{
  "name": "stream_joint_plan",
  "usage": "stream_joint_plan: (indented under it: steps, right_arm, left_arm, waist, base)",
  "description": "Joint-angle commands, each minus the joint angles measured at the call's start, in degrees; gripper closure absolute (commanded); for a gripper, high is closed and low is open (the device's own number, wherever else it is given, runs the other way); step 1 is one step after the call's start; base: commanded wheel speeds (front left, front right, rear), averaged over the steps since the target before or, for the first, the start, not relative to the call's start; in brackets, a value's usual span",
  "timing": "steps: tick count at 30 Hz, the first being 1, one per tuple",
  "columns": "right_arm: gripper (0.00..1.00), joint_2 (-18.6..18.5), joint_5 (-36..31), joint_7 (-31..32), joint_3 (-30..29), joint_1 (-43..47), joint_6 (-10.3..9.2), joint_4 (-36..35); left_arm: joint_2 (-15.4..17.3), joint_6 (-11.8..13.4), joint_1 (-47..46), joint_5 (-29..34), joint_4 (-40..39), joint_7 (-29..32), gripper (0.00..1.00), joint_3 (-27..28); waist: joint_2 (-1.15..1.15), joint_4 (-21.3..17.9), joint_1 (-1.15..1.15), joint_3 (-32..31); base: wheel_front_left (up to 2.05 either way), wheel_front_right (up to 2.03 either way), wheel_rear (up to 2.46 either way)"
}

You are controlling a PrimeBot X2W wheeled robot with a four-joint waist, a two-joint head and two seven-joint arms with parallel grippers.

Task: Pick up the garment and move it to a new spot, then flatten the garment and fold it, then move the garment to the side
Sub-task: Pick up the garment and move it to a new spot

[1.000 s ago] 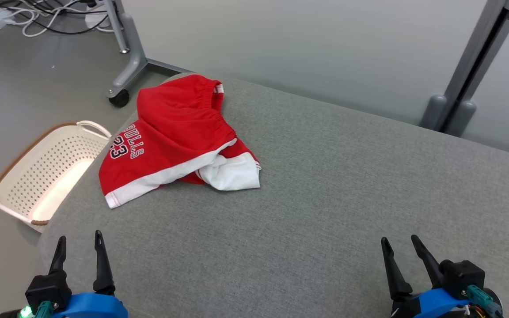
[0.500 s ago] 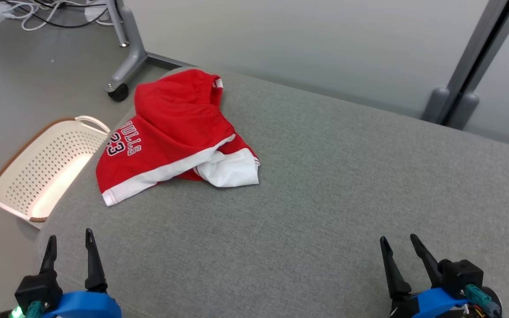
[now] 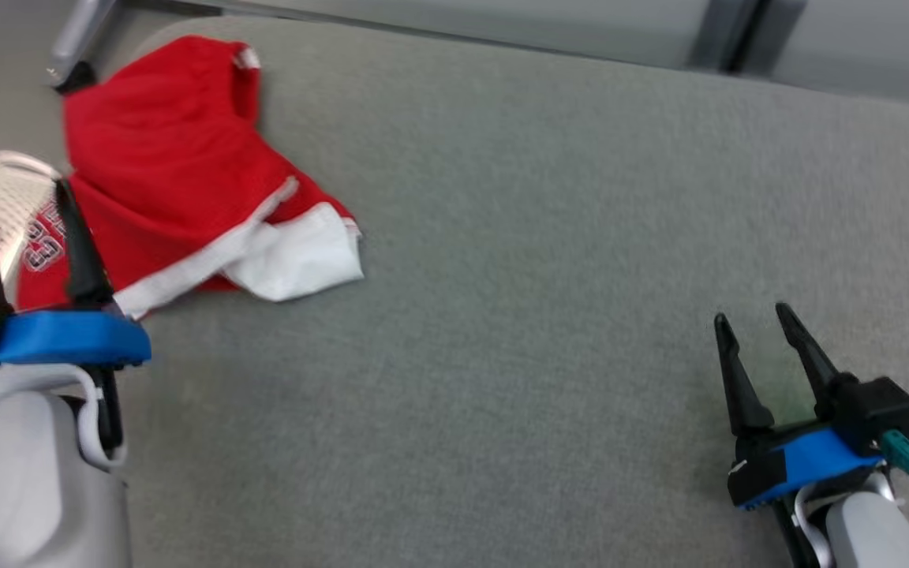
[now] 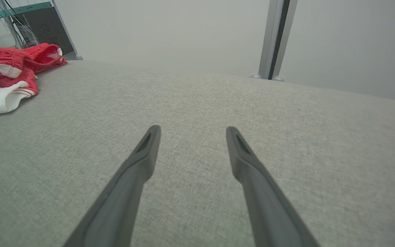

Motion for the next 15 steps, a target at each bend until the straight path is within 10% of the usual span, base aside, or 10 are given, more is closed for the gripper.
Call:
stream_joint_plan:
  steps: [1,15]
  right_arm:
    - [0.0,-0.8,-0.4,-0.2,0.2,-1.2,0.03,-1.3]
    - [0.0,-2.8,-1.5,-0.2,1.6,-4.2,0.03,-11.6]
  left_arm:
    - [1.2,-0.2,-3.3,0.1,1.6,-0.1,0.0,0.7]
    - [11.0,-1.2,-20.6,-0.1,30.0,1.6,0.0,1.9]
  waist:
    - [-0.01,-1.1,-0.01,1.5]
    - [-0.01,-9.0,-0.01,9.0]
  base:
    - [0.0,0.0,0.0]
    - [0.0,0.0,0.0]
